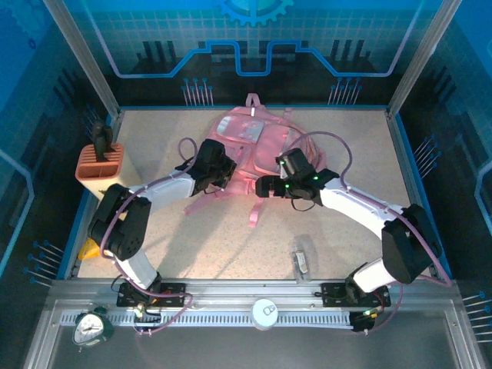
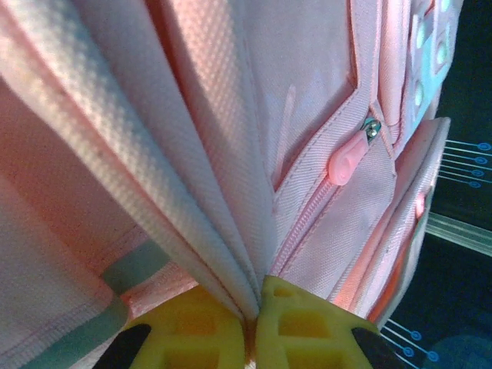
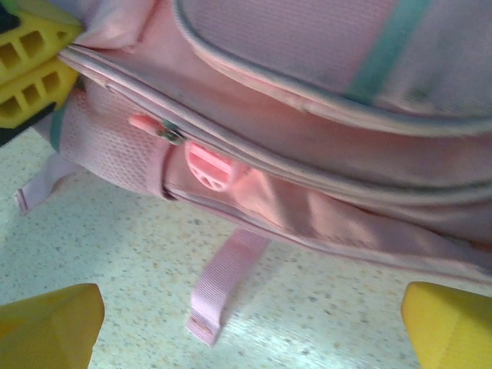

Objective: Pack the student bag
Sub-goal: Zip the student bag at the center of the table.

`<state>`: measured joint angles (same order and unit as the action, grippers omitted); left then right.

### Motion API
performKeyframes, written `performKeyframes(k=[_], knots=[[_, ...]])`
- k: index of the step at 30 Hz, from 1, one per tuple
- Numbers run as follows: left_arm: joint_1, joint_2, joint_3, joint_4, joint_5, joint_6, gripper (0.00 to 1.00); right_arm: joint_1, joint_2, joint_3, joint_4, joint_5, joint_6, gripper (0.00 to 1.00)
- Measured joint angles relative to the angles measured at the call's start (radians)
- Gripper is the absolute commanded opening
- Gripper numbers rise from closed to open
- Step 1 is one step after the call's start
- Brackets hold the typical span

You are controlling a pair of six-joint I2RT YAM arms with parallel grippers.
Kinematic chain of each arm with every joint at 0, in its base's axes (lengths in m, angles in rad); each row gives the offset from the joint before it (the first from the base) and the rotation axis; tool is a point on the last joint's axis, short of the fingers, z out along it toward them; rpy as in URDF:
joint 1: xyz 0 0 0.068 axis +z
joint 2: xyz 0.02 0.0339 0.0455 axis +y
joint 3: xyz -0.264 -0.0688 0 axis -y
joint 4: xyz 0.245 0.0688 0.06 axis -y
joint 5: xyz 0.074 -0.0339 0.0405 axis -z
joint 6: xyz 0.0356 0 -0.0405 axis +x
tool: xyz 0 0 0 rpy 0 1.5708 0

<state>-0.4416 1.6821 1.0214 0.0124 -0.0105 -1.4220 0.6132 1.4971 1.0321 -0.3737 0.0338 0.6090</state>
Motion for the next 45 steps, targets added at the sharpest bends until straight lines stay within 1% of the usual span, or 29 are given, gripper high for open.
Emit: performKeyframes(k=[9, 15, 21, 27, 31, 35, 45], knots=[[-0.037, -0.067, -0.026, -0.011, -0.019, -0.035, 0.00, 0.145, 0.097, 0.121, -0.015, 0.281, 0.070, 1.00], [-0.041, -0.092, -0.048, -0.007, -0.019, -0.047, 0.00, 0.171, 0.171, 0.172, -0.034, 0.406, 0.084, 1.00], [-0.048, -0.106, -0.055, -0.002, -0.027, -0.047, 0.00, 0.173, 0.242, 0.237, -0.076, 0.484, 0.083, 1.00], [-0.053, -0.116, -0.061, 0.000, -0.033, -0.046, 0.00, 0.185, 0.249, 0.245, -0.103, 0.520, 0.073, 1.00], [-0.055, -0.130, -0.066, -0.001, -0.038, -0.046, 0.00, 0.186, 0.213, 0.198, -0.117, 0.532, 0.050, 0.91], [-0.059, -0.137, -0.071, -0.005, -0.039, -0.046, 0.00, 0.185, 0.184, 0.185, -0.139, 0.511, 0.031, 0.82], [-0.059, -0.139, -0.071, -0.008, -0.049, -0.042, 0.00, 0.202, 0.160, 0.185, -0.166, 0.362, 0.016, 0.56]])
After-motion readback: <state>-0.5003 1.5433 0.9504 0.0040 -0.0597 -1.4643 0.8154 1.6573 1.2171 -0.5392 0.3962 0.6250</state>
